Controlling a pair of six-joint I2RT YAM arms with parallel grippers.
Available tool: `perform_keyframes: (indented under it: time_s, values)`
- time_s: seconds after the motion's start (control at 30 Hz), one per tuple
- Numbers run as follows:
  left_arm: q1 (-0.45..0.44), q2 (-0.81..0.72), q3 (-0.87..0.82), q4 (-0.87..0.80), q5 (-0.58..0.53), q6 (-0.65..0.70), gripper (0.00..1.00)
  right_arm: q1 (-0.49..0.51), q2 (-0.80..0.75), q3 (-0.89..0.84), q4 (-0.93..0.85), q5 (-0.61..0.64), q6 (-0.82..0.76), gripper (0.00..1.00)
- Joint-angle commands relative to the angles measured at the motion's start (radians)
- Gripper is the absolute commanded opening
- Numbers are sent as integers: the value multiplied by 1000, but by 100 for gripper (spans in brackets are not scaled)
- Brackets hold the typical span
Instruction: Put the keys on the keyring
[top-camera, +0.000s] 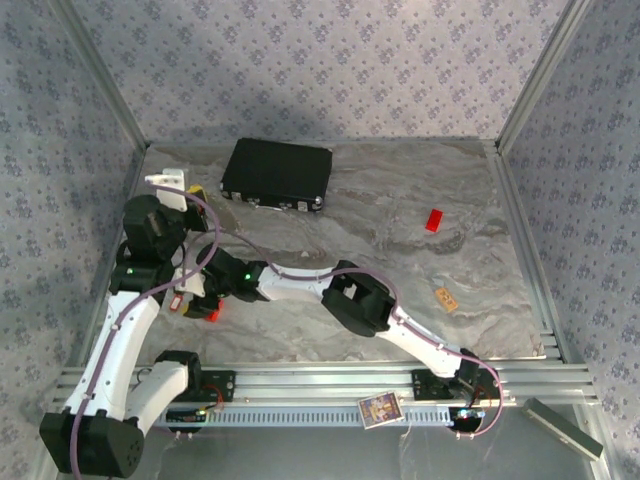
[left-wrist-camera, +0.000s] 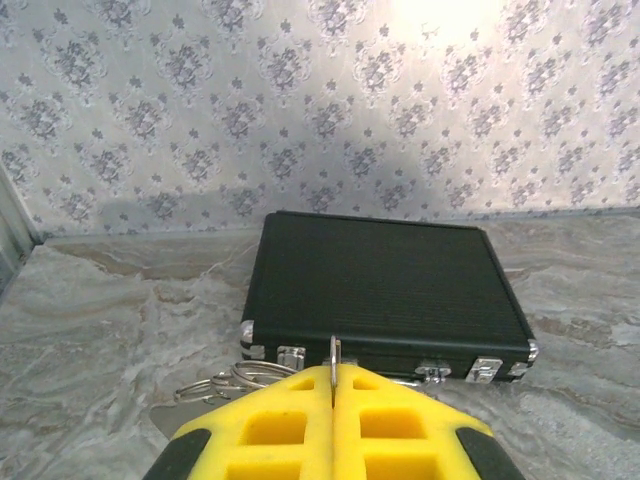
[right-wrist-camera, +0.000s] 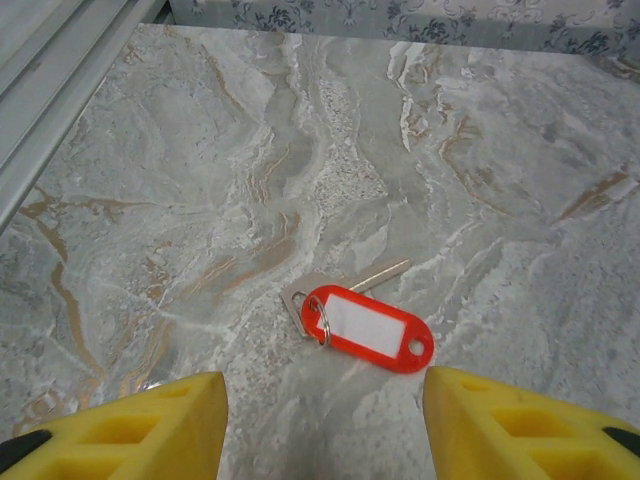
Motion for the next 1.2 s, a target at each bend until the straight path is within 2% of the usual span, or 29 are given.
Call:
perform_keyframes:
  time_s: [0.0,0.17,0.43,0.7,0.87,1.03,1.17]
  values:
    - [7,-24,18,78,32,-21,0,9,60,97,-76,-11,-14,57]
    - [7,-29,12,92,50,-29,0,13,118,187,-100,10,-7,60]
    - [6,-36,-2,109,57,-20,0,22,196,317,-165,-7,-4,60]
    - [2,-43,-12,119,56,-9,0,31,218,360,-201,-39,-10,61]
    - [0,-45,-13,120,56,-7,0,39,245,404,-237,-14,-15,54]
    - [-2,-44,-11,123,57,-8,0,42,256,418,-250,33,-31,40]
    - [-2,-43,-12,124,55,-5,0,42,260,419,-255,47,-42,32]
